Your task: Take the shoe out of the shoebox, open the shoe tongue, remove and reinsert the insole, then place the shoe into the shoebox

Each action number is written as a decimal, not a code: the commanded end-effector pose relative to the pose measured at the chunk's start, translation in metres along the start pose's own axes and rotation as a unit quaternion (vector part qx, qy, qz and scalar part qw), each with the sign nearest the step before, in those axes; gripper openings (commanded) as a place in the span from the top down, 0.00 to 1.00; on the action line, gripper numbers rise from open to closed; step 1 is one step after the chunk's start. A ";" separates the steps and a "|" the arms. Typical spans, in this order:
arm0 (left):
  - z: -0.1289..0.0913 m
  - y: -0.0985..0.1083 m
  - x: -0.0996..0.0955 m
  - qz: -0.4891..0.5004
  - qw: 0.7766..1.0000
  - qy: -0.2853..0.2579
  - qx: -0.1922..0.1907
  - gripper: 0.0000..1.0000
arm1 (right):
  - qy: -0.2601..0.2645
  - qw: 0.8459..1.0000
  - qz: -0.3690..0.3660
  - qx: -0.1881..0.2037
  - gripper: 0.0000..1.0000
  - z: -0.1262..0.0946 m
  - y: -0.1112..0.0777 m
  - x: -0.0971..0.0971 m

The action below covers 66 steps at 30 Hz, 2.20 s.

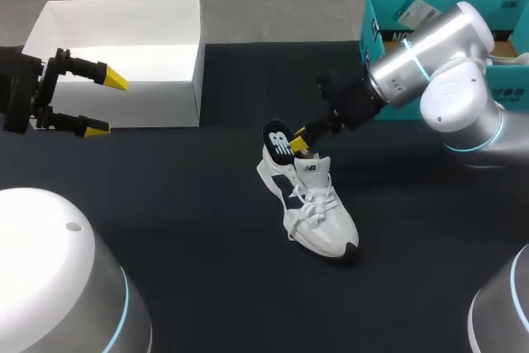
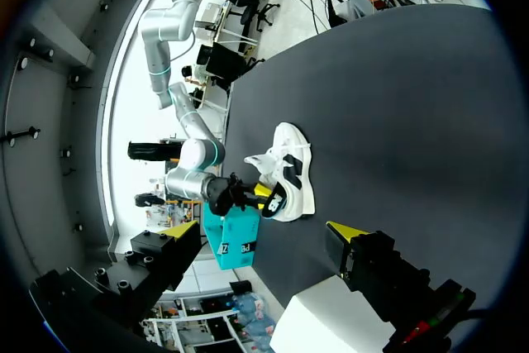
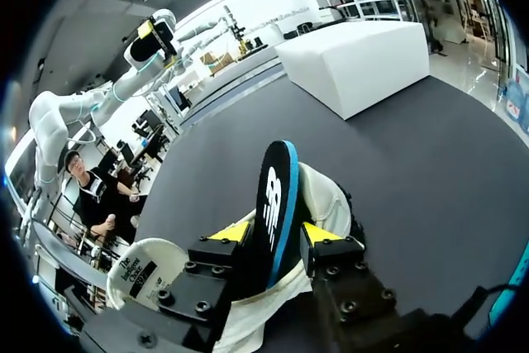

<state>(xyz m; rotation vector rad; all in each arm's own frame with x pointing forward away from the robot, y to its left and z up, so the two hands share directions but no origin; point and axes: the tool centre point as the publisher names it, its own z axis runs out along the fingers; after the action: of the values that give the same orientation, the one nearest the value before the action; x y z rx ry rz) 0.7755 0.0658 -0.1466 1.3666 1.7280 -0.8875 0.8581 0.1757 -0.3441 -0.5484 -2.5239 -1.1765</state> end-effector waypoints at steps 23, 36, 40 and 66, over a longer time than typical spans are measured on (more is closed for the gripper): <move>0.000 0.000 0.000 0.000 1.000 0.002 0.000 0.00 | 0.005 1.000 -0.002 0.017 1.00 0.007 -0.003 -0.004; 0.000 0.000 0.000 0.000 1.000 0.002 0.000 0.00 | 0.028 0.996 -0.008 0.081 1.00 0.012 -0.020 0.007; 0.000 0.000 0.000 0.000 1.000 0.002 0.000 0.00 | 0.033 0.995 -0.009 0.097 1.00 0.015 -0.024 0.007; 0.000 0.000 0.000 0.000 1.000 0.002 0.000 0.00 | 0.015 0.995 -0.032 0.088 0.58 0.010 -0.008 0.011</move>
<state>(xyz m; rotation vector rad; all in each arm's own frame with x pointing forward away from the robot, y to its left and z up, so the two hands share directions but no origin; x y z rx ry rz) 0.7755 0.0658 -0.1466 1.3665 1.7280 -0.8875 0.8462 0.1820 -0.3527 -0.3987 -2.5980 -0.9606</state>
